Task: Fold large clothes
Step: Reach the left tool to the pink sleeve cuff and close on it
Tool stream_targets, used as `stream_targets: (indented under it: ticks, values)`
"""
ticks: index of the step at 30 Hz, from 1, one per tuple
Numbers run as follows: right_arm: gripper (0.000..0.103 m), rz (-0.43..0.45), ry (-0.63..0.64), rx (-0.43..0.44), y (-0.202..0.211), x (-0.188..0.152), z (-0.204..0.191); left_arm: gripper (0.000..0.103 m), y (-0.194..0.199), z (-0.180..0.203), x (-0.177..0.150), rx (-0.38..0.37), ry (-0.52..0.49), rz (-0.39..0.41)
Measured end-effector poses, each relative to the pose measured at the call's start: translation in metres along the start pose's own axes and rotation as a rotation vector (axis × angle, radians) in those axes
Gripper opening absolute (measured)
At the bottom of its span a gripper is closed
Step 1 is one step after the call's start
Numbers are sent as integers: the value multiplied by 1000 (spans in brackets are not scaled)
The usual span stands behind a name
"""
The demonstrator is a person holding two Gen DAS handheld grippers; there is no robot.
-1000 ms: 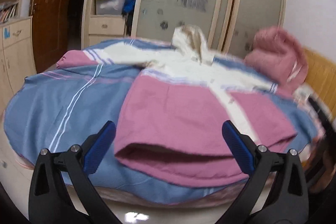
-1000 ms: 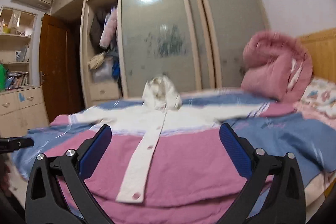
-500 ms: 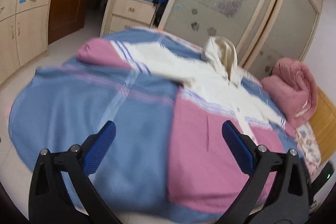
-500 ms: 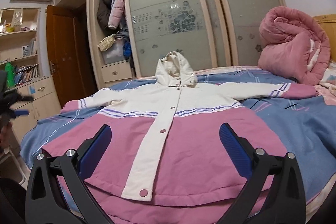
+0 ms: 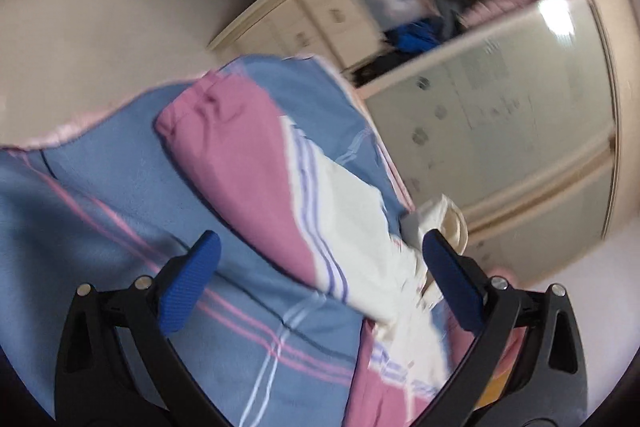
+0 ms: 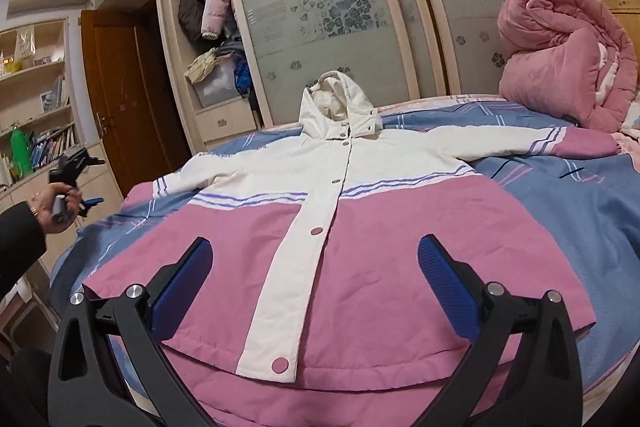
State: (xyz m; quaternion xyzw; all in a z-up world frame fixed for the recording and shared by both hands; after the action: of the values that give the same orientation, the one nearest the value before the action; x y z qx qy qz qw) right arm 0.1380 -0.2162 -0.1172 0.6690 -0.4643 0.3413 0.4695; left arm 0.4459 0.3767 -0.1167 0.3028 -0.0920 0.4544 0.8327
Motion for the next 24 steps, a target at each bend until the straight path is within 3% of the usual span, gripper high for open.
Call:
stream_targets:
  ticks: [4, 9, 13, 16, 17, 20, 24]
  values:
    - [102, -10, 1, -11, -4, -1, 5, 100, -30, -26, 14, 1, 83, 0]
    - [102, -25, -3, -25, -9, -3, 10, 100, -76, -47, 22, 52, 120, -65]
    - [102, -33, 5, -31, -11, -5, 11, 99, -96, -60, 30, 78, 146, -36]
    - [102, -41, 5, -33, -12, -6, 13, 85, -96, -60, 41, 82, 178, 32]
    - [102, -43, 2, -30, -12, -6, 13, 74, -96, -57, 44, 86, 187, 50]
    - [102, -44, -4, -18, -11, -4, 13, 17, -90, -34, 53, 164, 67, 87]
    - [102, -45, -12, -2, -9, -3, 12, 8, -81, 40, 64, 288, -244, 160]
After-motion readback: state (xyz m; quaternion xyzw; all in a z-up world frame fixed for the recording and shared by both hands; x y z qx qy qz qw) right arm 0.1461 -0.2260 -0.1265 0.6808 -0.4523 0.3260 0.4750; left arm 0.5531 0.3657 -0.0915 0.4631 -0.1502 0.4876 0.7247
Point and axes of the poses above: each gripper's, at about its wrist camera, not at the fingertips, and y roughly against the way its jaws point, z to its right, x to its top, the point moved 6 cm from there along -y, roughly the way its jaws point, and after that the axes turned 6 degrees about -y, right-handed, at the moved point
